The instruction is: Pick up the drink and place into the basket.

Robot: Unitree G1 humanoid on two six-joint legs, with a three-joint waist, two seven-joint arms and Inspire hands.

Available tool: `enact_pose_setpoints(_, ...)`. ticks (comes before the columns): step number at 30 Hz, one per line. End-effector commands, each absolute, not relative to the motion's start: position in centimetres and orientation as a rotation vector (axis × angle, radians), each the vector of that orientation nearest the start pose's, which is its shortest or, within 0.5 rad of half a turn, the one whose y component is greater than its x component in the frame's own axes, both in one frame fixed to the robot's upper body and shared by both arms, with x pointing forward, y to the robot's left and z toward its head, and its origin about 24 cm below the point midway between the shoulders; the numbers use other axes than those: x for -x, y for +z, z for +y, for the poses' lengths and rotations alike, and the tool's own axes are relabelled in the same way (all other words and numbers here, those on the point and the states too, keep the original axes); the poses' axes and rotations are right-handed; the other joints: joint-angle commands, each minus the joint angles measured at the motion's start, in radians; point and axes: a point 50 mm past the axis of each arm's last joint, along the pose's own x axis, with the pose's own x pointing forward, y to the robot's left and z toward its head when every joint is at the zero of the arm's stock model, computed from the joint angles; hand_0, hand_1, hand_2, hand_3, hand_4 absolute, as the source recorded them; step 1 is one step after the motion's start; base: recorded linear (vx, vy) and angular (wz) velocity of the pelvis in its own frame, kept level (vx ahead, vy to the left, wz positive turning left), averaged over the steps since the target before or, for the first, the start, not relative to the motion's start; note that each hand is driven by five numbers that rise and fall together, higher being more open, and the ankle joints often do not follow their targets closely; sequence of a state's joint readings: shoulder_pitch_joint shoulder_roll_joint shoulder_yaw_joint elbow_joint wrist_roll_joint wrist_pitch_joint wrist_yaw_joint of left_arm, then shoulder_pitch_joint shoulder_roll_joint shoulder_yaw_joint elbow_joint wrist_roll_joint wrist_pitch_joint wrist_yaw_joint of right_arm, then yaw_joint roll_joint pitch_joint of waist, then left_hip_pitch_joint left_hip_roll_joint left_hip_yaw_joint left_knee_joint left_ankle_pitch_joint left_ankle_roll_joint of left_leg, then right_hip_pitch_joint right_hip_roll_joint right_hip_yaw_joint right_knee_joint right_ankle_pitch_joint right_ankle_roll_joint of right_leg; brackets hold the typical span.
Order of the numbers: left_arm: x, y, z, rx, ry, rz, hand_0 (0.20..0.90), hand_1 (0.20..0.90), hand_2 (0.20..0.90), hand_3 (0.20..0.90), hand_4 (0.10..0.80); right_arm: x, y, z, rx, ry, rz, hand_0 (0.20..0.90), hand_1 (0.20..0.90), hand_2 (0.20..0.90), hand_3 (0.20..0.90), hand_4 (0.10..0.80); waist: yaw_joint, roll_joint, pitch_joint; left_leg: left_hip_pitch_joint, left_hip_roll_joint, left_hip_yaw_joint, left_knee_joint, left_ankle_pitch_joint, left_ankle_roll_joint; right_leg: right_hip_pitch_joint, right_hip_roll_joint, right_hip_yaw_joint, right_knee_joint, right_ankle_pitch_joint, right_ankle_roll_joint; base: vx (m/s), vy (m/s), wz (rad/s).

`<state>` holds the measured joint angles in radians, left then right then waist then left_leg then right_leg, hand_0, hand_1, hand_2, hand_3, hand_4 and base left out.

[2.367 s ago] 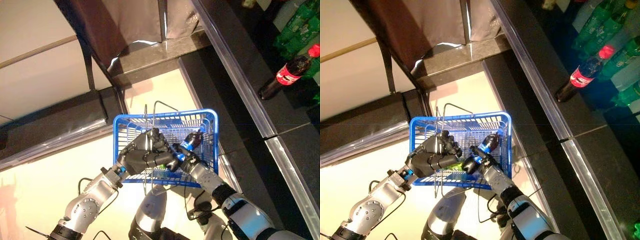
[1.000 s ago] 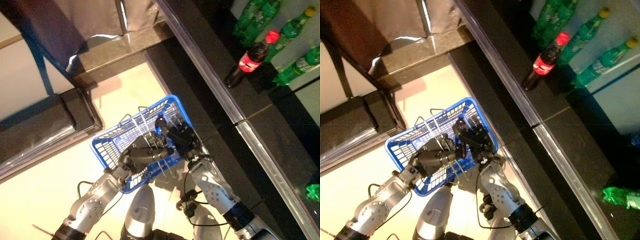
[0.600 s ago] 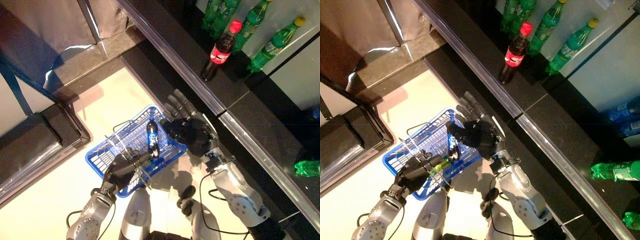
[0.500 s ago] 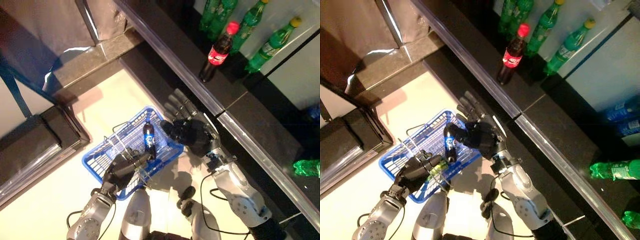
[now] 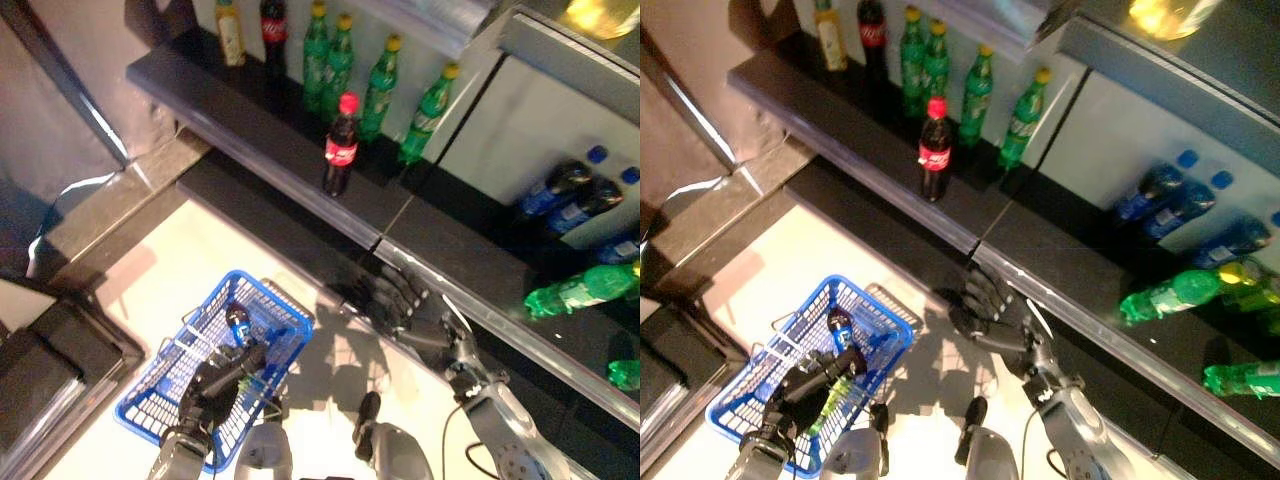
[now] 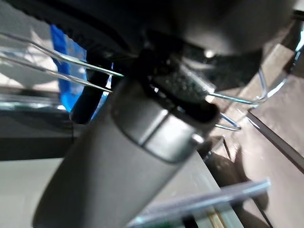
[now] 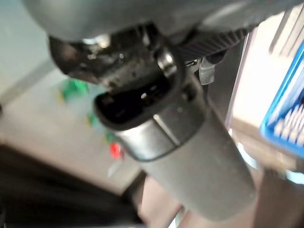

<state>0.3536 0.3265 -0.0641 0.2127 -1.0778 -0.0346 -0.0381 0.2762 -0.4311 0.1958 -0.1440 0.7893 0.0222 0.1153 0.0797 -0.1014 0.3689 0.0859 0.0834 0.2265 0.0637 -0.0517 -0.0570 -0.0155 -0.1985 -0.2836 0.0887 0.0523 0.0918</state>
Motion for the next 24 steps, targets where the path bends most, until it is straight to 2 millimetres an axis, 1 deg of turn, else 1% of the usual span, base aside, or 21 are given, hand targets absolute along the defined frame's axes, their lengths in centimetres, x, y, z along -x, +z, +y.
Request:
enact_pose_setpoints(1,-18.5,0.6,23.8,0.685,0.133,-0.014,0.3,0.3,0.3,0.2,0.1,-18.2,0.9,-18.1,-0.331,0.284,0.233,0.9,0.9,0.9,0.9,0.8,-0.035,0.036,-0.159,-0.026,0.003,0.05,0.017,0.049,0.004,0.094,0.003,0.016,-0.031,-0.031,0.055,-0.014,-0.012,-0.25)
enact_pose_setpoints(2,-18.4,0.2,23.9,0.685,0.147,-0.002,0.3,0.3,0.3,0.2,0.1,-18.0,0.4,-18.2,-0.33,0.271,0.256,0.9,0.9,0.9,0.9,0.8,-0.038,0.037,-0.162,-0.022,0.003,0.052,0.012,0.049,0.003,0.096,0.003,0.017,-0.034,-0.031,0.055,-0.016,-0.018,-0.21)
enact_pose_setpoints(4,-18.0,-1.8,24.2,0.716,0.223,0.076,0.3,0.3,0.3,0.2,0.1,-16.8,-2.7,-18.7,-0.305,0.206,0.401,0.9,0.9,0.9,0.9,0.8,-0.057,0.043,-0.177,0.001,0.002,0.063,-0.016,0.051,-0.001,0.107,0.006,0.022,-0.047,-0.028,0.055,-0.006,-0.027,-0.12)
enact_pose_setpoints(5,-17.9,-2.3,24.3,0.712,0.239,0.094,0.3,0.3,0.3,0.2,0.1,-16.5,-3.4,-18.9,-0.288,0.189,0.432,0.9,0.9,0.9,0.9,0.8,-0.06,0.044,-0.183,0.001,0.003,0.065,-0.019,0.052,-0.002,0.105,0.007,0.023,-0.052,-0.025,0.054,-0.004,-0.051,-0.11)
enact_pose_setpoints(6,-17.6,-3.4,24.4,0.709,0.273,0.133,0.3,0.3,0.3,0.2,0.1,-15.9,-5.0,-19.1,-0.276,0.151,0.498,0.9,0.9,0.9,0.9,0.8,-0.067,0.047,-0.19,0.009,0.002,0.07,-0.028,0.051,-0.003,0.108,0.009,0.023,-0.058,-0.023,0.052,-0.005,-0.063,-0.1)
enact_pose_setpoints(8,-17.2,-4.7,24.5,0.709,0.323,0.186,0.3,0.3,0.3,0.2,0.1,-15.1,-6.7,-19.2,-0.298,0.104,0.583,0.9,0.9,0.9,0.9,0.8,-0.073,0.049,-0.197,0.015,0.003,0.075,-0.031,0.048,-0.006,0.11,0.013,0.021,-0.063,-0.022,0.048,-0.016,-0.104,-0.11)
enact_pose_setpoints(9,-16.7,-5.7,24.7,0.706,0.37,0.228,0.3,0.3,0.3,0.2,0.1,-14.5,-7.9,-19.4,-0.29,0.072,0.642,0.9,0.9,0.9,0.9,0.8,-0.078,0.051,-0.2,0.024,0.006,0.077,-0.034,0.046,-0.009,0.115,0.018,0.021,-0.063,-0.026,0.043,-0.028,-0.183,-0.11)
enact_pose_setpoints(10,-15.8,-7.6,25.0,0.735,0.447,0.281,0.3,0.3,0.3,0.2,0.1,-13.5,-9.9,-19.6,-0.26,0.029,0.732,0.9,0.9,0.9,0.9,0.8,-0.085,0.055,-0.206,0.03,0.009,0.084,-0.031,0.041,-0.012,0.118,0.026,0.021,-0.064,-0.029,0.035,-0.021,-0.145,-0.11)
enact_pose_setpoints(11,-15.8,-7.6,25.0,0.735,0.447,0.28,0.3,0.3,0.3,0.2,0.1,-13.5,-9.9,-19.6,-0.26,0.029,0.731,0.9,0.9,0.9,0.9,0.8,-0.085,0.055,-0.209,0.027,0.01,0.085,-0.031,0.042,-0.013,0.114,0.027,0.021,-0.065,-0.028,0.034,-0.021,-0.184,-0.24)
enact_pose_setpoints(12,-15.1,-8.6,25.2,0.738,0.505,0.321,0.3,0.3,0.3,0.2,0.1,-12.7,-11.3,-19.8,-0.233,-0.02,0.81,0.9,0.9,0.9,0.9,0.8,-0.088,0.057,-0.209,0.032,0.017,0.089,-0.021,0.036,-0.018,0.121,0.036,0.017,-0.067,-0.035,0.025,-0.021,-0.155,-0.18)
enact_pose_setpoints(13,-14.8,-9.2,25.1,0.742,0.533,0.343,0.3,0.3,0.3,0.2,0.1,-12.4,-11.9,-19.9,-0.199,-0.039,0.848,0.9,0.9,0.9,0.9,0.8,-0.088,0.058,-0.211,0.031,0.023,0.092,-0.015,0.036,-0.021,0.123,0.041,0.016,-0.069,-0.038,0.019,-0.034,-0.254,-0.15)
enact_pose_setpoints(14,-14.1,-10.0,25.1,0.762,0.577,0.368,0.3,0.3,0.3,0.2,0.1,-11.7,-12.7,-20.3,-0.14,-0.056,0.9,0.9,0.9,0.9,0.9,0.8,-0.088,0.06,-0.212,0.03,0.035,0.096,-0.01,0.04,-0.029,0.125,0.051,0.015,-0.073,-0.039,0.011,-0.038,-0.244,-0.08)
enact_pose_setpoints(16,-13.2,-10.8,25.2,0.78,0.628,0.398,0.3,0.3,0.3,0.2,0.1,-10.6,-13.7,-21.0,-0.12,-0.093,0.977,0.9,0.9,0.9,0.9,0.8,-0.086,0.061,-0.214,0.026,0.054,0.103,-0.001,0.048,-0.043,0.124,0.064,0.012,-0.079,-0.04,0.0,-0.055,-0.244,-0.1)
enact_pose_setpoints(17,-12.3,-11.6,25.1,0.8,0.673,0.42,0.3,0.3,0.3,0.2,0.1,-9.4,-14.5,-21.8,-0.081,-0.132,1.037,0.9,0.9,0.9,0.9,0.8,-0.083,0.063,-0.214,0.016,0.077,0.11,0.011,0.063,-0.059,0.124,0.072,0.007,-0.087,-0.039,-0.008,-0.06,-0.185,-0.1)
enact_pose_setpoints(18,-12.2,-11.7,25.1,0.803,0.678,0.423,0.3,0.3,0.3,0.2,0.1,-9.3,-14.6,-21.9,-0.074,-0.14,1.044,0.9,0.9,0.9,0.9,0.8,-0.083,0.063,-0.214,0.014,0.079,0.111,0.012,0.066,-0.061,0.124,0.073,0.006,-0.088,-0.039,-0.009,-0.079,-0.188,-0.16)
enact_pose_setpoints(19,-11.9,-12.0,25.1,0.816,0.704,0.432,0.3,0.3,0.3,0.2,0.1,-8.8,-14.8,-22.5,-0.04,-0.168,1.077,0.9,0.9,0.9,0.9,0.8,-0.081,0.065,-0.214,0.006,0.094,0.11,0.022,0.085,-0.071,0.123,0.081,0.003,-0.097,-0.037,-0.014,-0.056,-0.095,-0.2)
enact_pose_setpoints(20,-11.7,-12.1,25.1,0.823,0.714,0.436,0.3,0.3,0.3,0.2,0.1,-8.5,-15.0,-22.8,-0.031,-0.186,1.094,0.9,0.9,0.9,0.9,0.8,-0.081,0.066,-0.213,0.002,0.098,0.107,0.027,0.092,-0.075,0.123,0.083,0.003,-0.1,-0.036,-0.017,-0.135,-0.162,-0.24)
enact_pose_setpoints(21,-11.3,-12.6,25.0,0.854,0.757,0.448,0.3,0.3,0.3,0.2,0.1,-7.5,-15.4,-23.9,-0.013,-0.267,1.157,0.9,0.9,0.9,0.9,0.8,-0.077,0.065,-0.212,-0.024,0.093,0.084,0.08,0.104,-0.074,0.12,0.091,0.006,-0.107,-0.036,-0.029,-0.102,-0.103,-0.23)
enact_pose_setpoints(22,-11.3,-12.6,25.0,0.854,0.757,0.448,0.3,0.3,0.3,0.2,0.1,-7.5,-15.4,-23.9,-0.013,-0.267,1.157,0.9,0.9,0.9,0.9,0.8,-0.078,0.065,-0.212,-0.024,0.094,0.084,0.081,0.103,-0.074,0.12,0.091,0.006,-0.107,-0.036,-0.029,-0.15,-0.147,-0.18)
enact_pose_setpoints(23,-11.0,-13.0,24.7,0.874,0.79,0.457,0.3,0.3,0.3,0.2,0.1,-7.4,-15.5,-24.4,0.032,-0.286,1.178,0.9,0.9,0.9,0.9,0.8,-0.069,0.053,-0.212,-0.047,0.034,0.043,0.153,0.039,-0.045,0.114,0.08,0.008,-0.106,-0.034,-0.031,-0.088,-0.092,-0.14)
enact_pose_setpoints(24,-10.8,-13.1,24.6,0.878,0.807,0.46,0.3,0.3,0.3,0.2,0.1,-7.5,-15.5,-24.5,0.051,-0.279,1.183,0.9,0.9,0.9,0.9,0.8,-0.061,0.046,-0.212,-0.063,-0.015,0.007,0.199,0.001,-0.028,0.111,0.075,0.013,-0.11,-0.03,-0.031,-0.166,-0.121,-0.3)
